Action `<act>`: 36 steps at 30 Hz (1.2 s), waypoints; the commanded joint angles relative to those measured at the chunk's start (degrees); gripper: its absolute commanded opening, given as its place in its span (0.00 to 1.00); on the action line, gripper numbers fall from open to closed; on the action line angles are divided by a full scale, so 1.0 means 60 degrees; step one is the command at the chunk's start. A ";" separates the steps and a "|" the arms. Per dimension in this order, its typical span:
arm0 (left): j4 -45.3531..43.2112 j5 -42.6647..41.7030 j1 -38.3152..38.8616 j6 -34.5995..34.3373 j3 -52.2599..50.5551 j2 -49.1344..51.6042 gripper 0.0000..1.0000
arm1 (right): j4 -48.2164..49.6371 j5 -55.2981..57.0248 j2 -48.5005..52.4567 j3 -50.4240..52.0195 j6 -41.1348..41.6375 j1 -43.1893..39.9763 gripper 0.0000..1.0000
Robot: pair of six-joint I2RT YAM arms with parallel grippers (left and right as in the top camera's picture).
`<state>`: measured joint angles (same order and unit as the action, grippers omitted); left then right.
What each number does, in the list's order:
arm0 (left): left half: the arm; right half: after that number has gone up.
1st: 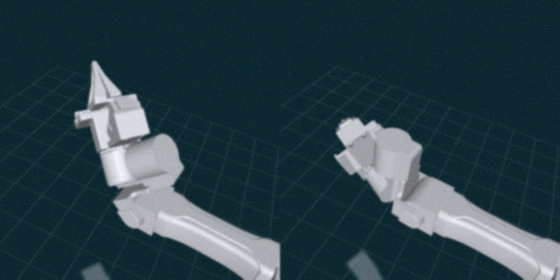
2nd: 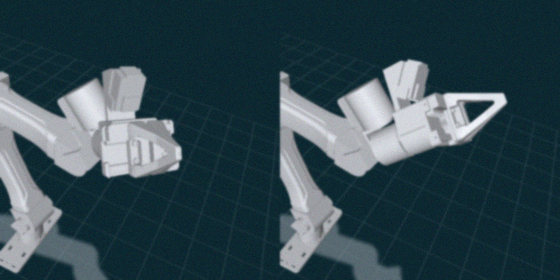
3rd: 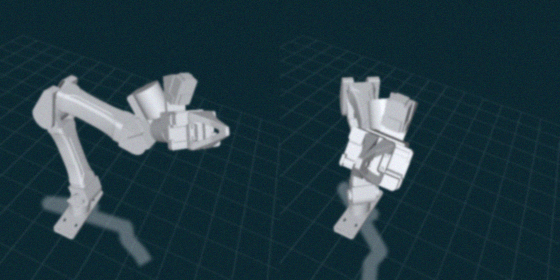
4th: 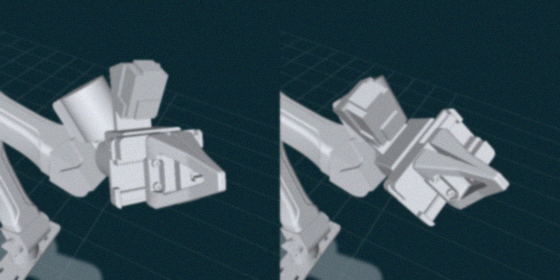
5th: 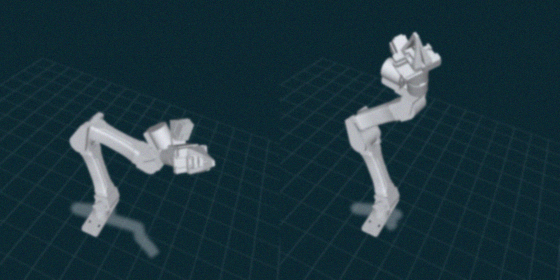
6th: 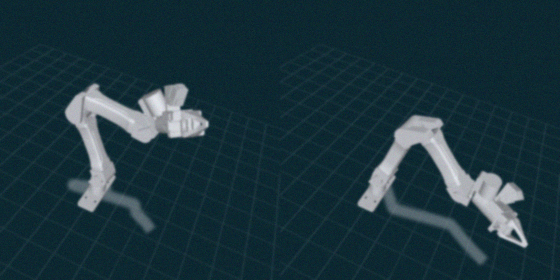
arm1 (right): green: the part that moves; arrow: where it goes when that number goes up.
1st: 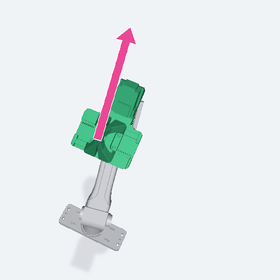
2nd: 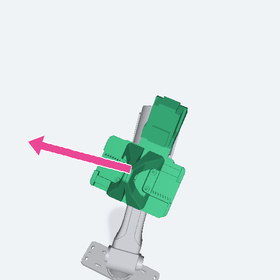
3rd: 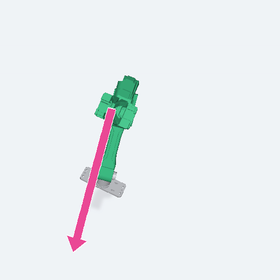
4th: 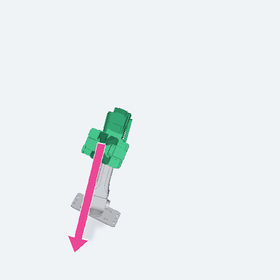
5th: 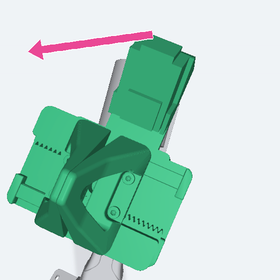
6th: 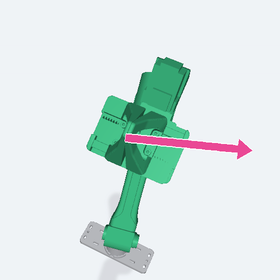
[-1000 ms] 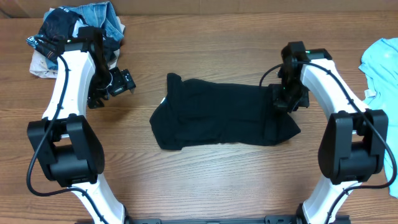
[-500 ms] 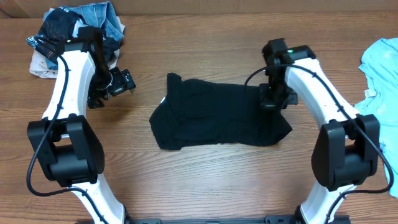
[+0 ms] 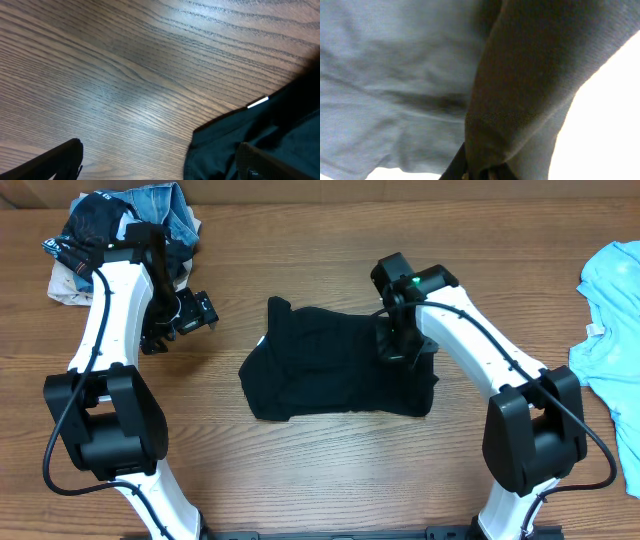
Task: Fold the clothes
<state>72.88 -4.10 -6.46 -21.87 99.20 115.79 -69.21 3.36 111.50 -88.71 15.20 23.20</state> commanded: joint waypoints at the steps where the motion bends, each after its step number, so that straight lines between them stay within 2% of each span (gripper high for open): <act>1: 0.0047 -0.0040 0.0047 0.0186 0.0044 0.0026 1.00 | 0.0127 -0.0772 -0.0113 0.0044 0.0270 0.0080 0.14; 4: 0.0058 -0.0040 0.0047 0.0186 0.0044 0.0026 1.00 | 0.0171 -0.1202 -0.0113 0.0044 0.0270 0.0080 0.20; 6: 0.0058 -0.0040 0.0047 0.0186 0.0044 0.0026 1.00 | 0.0171 -0.1541 -0.0113 0.0044 0.0270 0.0091 0.34; 9: 0.0058 -0.0040 0.0047 0.0186 0.0044 0.0026 1.00 | 0.0219 -0.1872 -0.0113 0.0040 0.0499 0.0117 0.63; 14: 0.0058 -0.0066 0.0047 0.0186 0.0044 0.0026 1.00 | 0.0080 -0.1865 -0.0142 -0.0109 0.0772 0.0113 0.64; 20: 0.0066 -0.0066 0.0047 0.0186 0.0044 0.0026 1.00 | -0.1038 -0.1752 -0.0412 -0.1169 0.0758 -0.0419 0.63; 22: 0.0073 -0.0066 0.0047 0.0186 0.0044 0.0026 1.00 | -0.1337 -0.1756 -0.0423 -0.1235 0.0674 -0.0619 0.59; 23: 0.0073 -0.0066 0.0047 0.0186 0.0044 0.0026 1.00 | -0.1483 -0.1756 -0.0419 -0.1209 0.0539 -0.0725 0.51; 24: 0.0073 -0.0066 0.0047 0.0186 0.0044 0.0026 1.00 | -0.1548 -0.1792 -0.0382 -0.1129 0.0375 -0.0812 0.36; 26: 0.0062 -0.0069 0.0047 0.0182 0.0044 0.0026 1.00 | -0.1515 -0.1905 -0.0361 -0.0885 0.0189 -0.0892 0.17; 28: 0.0055 -0.0073 0.0047 0.0175 0.0044 0.0026 1.00 | -0.1290 -0.2058 -0.0324 -0.0499 0.0102 -0.0896 0.08; 29: 0.0058 -0.0076 0.0047 0.0069 0.0044 0.0026 1.00 | -0.0907 -0.2452 -0.0310 -0.0033 -0.0022 -0.0834 0.04; 36: 0.0058 -0.0073 0.0222 0.0033 0.0044 0.0026 1.00 | 0.0809 -0.4193 -0.0182 0.2113 -0.0317 -0.0481 0.04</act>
<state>73.14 -4.10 -6.15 -21.89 99.20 115.79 -66.48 -15.09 110.74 -81.25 14.59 19.16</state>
